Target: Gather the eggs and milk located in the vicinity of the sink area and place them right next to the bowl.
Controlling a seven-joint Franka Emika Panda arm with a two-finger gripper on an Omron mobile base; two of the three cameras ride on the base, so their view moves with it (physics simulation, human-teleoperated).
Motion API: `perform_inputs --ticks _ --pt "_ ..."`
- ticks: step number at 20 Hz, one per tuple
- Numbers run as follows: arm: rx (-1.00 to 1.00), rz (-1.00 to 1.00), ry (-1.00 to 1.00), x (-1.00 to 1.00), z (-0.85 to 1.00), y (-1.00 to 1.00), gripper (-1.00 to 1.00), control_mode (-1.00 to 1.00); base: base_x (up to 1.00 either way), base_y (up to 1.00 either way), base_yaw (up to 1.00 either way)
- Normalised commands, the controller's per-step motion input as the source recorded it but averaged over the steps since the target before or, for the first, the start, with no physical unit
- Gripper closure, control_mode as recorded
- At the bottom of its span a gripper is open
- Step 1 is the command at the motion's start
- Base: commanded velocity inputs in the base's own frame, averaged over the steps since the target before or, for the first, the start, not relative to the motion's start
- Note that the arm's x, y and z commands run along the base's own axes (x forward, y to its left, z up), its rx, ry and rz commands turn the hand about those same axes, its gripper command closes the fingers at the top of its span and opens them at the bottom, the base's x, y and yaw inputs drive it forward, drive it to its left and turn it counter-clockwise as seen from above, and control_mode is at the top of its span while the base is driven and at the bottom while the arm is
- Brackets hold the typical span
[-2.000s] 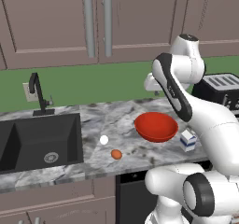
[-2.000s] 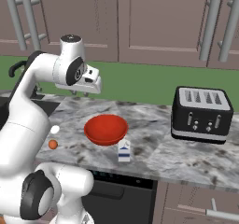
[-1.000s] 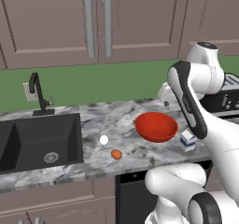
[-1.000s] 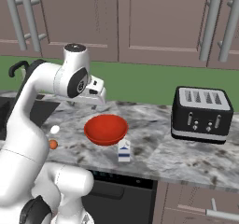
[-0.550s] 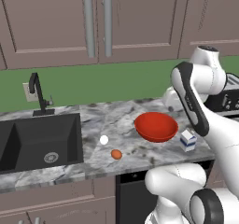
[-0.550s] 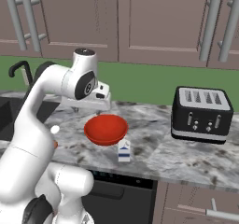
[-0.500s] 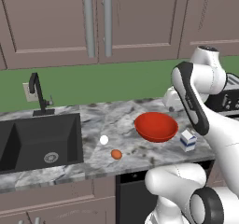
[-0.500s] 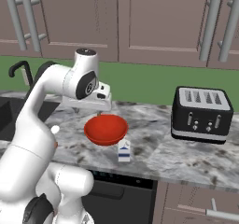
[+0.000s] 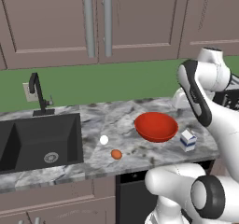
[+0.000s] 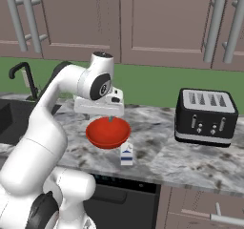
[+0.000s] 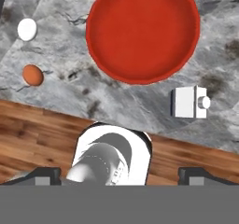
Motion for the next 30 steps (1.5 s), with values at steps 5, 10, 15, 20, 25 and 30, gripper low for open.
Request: perform_inputs --ticks 5,10,15,20,25,30 --pt "0.00 0.05 0.00 0.00 -0.23 -0.24 -1.00 -1.00 0.00 0.00 0.00" --pt "0.00 0.03 0.00 0.00 -0.32 -0.17 -1.00 -1.00 0.00 0.00 0.00" --pt "0.00 0.01 0.00 0.00 -0.33 -0.16 -1.00 -1.00 0.00 0.00 0.00" --pt "0.00 0.00 0.00 0.00 -0.29 -0.16 -1.00 -1.00 0.00 0.00 0.00" --pt "0.00 0.00 0.00 0.00 -0.19 -0.18 -1.00 -1.00 0.00 0.00 0.00" --pt "0.00 0.00 0.00 0.00 -0.20 -0.21 -1.00 -1.00 0.00 0.00 0.00"
